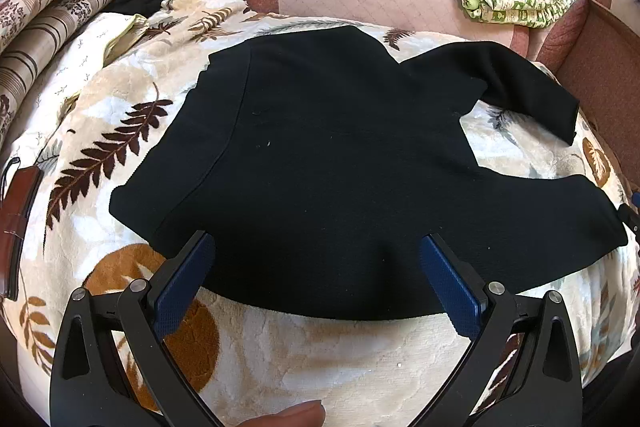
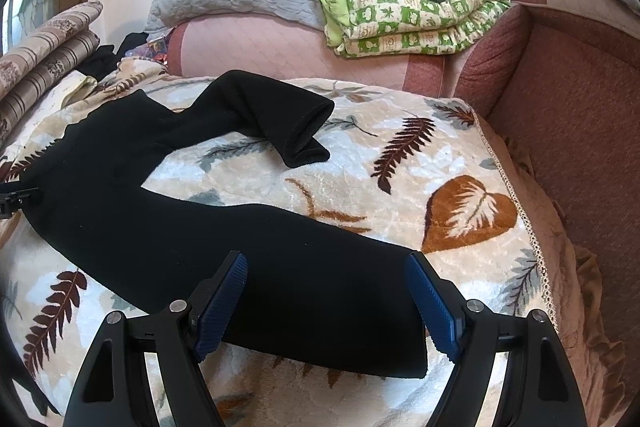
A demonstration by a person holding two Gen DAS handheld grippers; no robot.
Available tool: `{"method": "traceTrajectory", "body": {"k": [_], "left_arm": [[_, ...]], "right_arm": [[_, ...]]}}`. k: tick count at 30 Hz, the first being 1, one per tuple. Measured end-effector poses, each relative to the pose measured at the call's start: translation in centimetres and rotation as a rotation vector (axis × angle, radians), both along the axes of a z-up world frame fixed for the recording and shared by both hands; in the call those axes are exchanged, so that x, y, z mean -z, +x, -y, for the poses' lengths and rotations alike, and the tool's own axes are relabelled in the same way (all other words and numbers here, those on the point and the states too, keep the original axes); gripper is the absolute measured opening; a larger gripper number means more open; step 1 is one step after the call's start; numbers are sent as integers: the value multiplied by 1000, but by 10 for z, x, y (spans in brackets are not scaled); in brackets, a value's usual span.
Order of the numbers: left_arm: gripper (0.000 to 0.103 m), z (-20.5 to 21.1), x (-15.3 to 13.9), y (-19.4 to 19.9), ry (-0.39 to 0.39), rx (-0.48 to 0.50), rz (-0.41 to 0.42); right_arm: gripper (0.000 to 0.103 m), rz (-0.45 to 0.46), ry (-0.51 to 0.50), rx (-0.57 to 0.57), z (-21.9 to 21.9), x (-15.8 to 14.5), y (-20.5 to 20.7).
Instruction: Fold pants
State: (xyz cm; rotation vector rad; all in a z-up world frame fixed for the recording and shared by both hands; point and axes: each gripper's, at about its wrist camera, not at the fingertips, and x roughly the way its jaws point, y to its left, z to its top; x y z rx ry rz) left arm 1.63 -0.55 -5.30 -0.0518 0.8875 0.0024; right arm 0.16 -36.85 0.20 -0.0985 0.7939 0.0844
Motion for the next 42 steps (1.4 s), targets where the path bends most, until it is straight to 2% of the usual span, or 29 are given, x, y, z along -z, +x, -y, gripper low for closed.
{"method": "traceTrajectory", "body": {"k": [42], "left_arm": [[102,-2,0,-2,-10,-1,-2]], "right_arm": [[79,25,-12,6,1,-1,-2]]}}
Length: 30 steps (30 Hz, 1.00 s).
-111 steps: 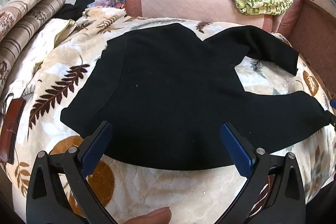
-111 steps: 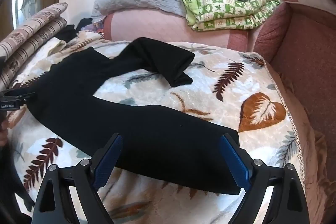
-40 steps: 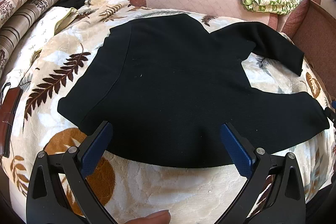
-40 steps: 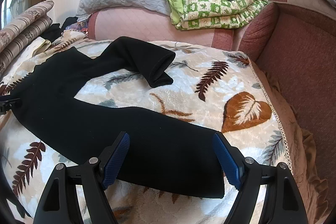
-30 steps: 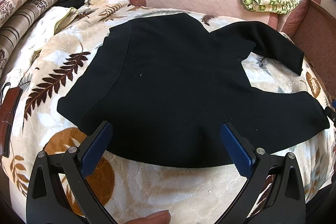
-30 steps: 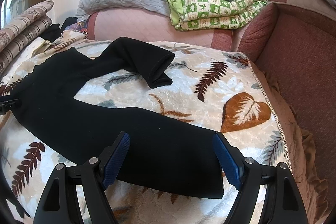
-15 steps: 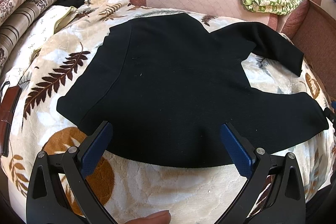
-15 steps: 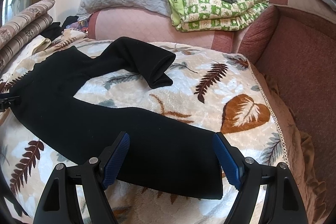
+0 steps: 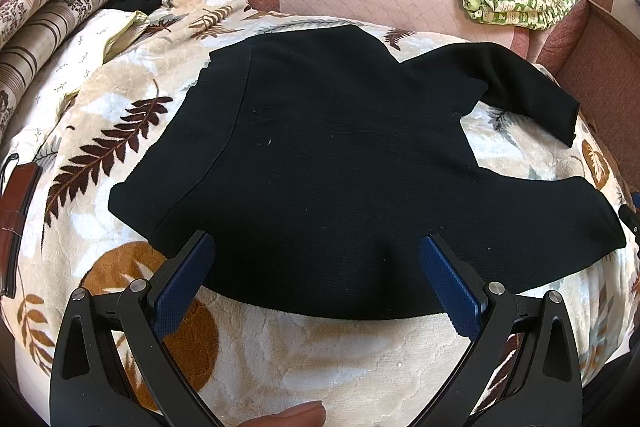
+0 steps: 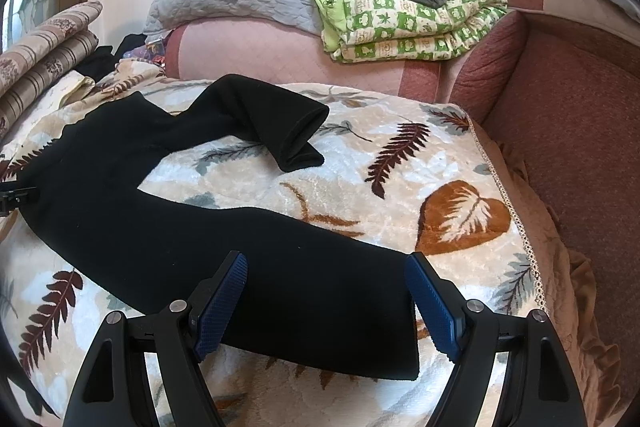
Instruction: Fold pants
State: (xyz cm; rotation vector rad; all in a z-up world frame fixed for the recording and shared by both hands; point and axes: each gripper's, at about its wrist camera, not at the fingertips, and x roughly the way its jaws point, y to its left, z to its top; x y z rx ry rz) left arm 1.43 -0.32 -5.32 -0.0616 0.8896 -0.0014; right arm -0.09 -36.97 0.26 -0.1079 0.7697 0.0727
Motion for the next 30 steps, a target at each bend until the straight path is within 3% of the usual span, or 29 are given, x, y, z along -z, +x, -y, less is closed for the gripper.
{"method": "traceTrajectory", "body": {"k": [30], "left_arm": [[102,0,1,1,-1,-1,-2]], "right_arm": [[79,7,-12,5,4,-2,-1]]}}
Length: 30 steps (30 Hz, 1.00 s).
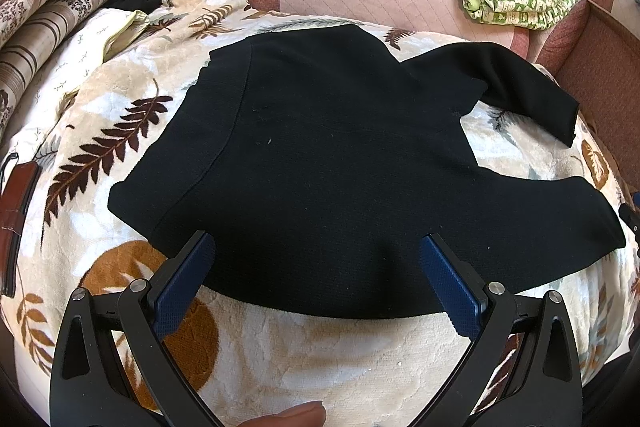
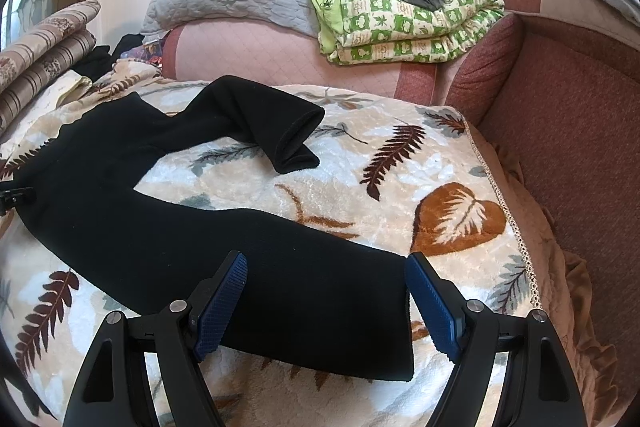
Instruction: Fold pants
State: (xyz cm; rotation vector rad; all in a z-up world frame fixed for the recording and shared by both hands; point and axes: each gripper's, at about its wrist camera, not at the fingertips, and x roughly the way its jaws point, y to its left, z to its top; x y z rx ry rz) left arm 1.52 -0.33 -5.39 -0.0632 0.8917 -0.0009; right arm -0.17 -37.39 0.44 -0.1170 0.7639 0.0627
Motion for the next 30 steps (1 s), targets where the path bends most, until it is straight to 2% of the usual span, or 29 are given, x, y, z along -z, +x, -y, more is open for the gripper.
{"method": "traceTrajectory", "body": {"k": [30], "left_arm": [[102,0,0,0,-2,-3,-2]], "right_arm": [[79,5,-5,6,-1,-2,0]]}}
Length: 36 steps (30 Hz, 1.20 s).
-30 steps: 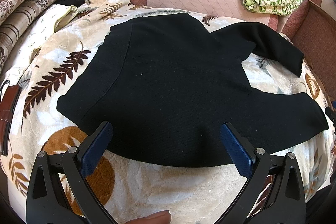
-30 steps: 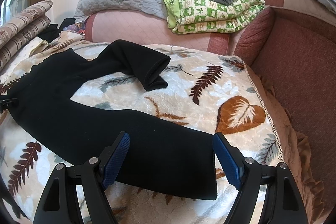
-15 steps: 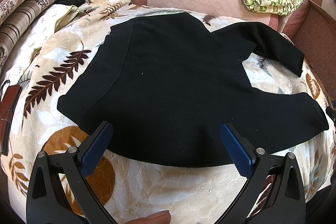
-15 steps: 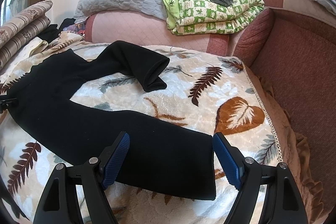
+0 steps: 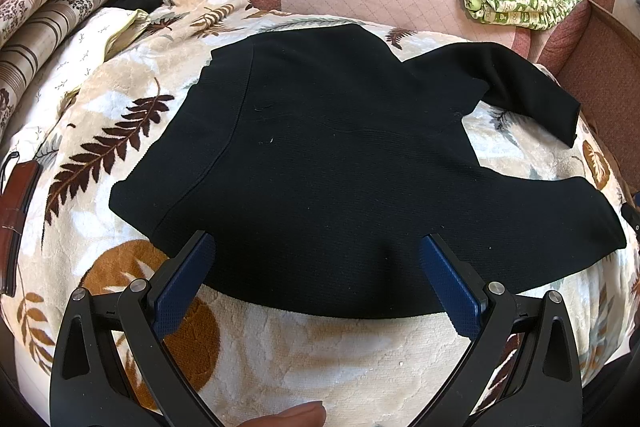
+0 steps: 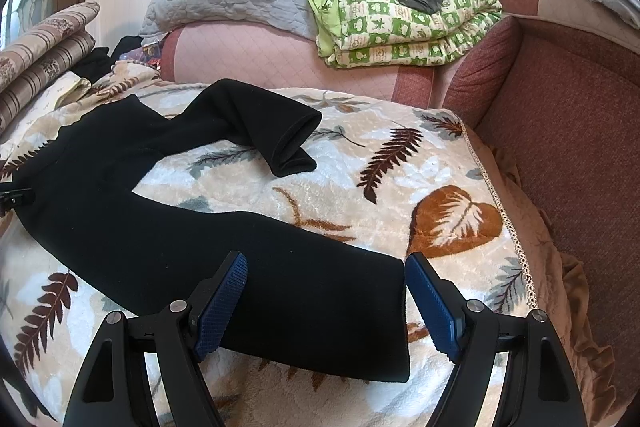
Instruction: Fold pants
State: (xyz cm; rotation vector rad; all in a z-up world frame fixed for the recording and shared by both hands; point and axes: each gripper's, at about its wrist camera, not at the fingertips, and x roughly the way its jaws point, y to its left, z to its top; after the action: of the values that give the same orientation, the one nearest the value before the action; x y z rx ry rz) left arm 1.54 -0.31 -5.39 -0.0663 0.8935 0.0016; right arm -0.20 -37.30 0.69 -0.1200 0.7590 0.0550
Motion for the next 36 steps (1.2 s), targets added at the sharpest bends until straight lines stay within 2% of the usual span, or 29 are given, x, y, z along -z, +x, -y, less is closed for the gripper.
{"method": "traceTrajectory", "body": {"k": [6,9,12,16,20,23,26,30,31,33,34,36], "left_arm": [[102,-1,0,0,-2,-3,0],[102,-12,-4,2,-37,-24,7],[102,-37,-8,3,-149,-72,7],[101,-64,-12,5,-227,-116,-24],[99,-93,-33,-2,-327,-111,22],[99,-107,-55,-8,-306,-71,70],[102,-104,-75,-18,-171,-59,179],[102,-99,-74,-30,-174,-21,388],[102,-97,-71,-31,-165,-12,410],[102,-96,-64,-19,-169,23,312],[102,-99,-60,-13,-178,10,258],[102,-106,-56,-7,-204,-26,223]], "right_arm": [[79,1,1,2,0,0,0],[79,3,1,5,1,-1,0],[79,3,2,7,2,-2,0],[79,16,23,21,6,-5,0],[79,34,47,22,7,-9,-2],[79,48,60,21,8,-12,-4],[79,64,75,32,12,-16,-5],[79,87,93,54,18,-23,-10],[79,92,98,58,21,-25,-12],[79,101,134,78,32,-31,-18],[79,106,160,93,40,-33,-22],[79,109,250,127,60,-35,-28]]}}
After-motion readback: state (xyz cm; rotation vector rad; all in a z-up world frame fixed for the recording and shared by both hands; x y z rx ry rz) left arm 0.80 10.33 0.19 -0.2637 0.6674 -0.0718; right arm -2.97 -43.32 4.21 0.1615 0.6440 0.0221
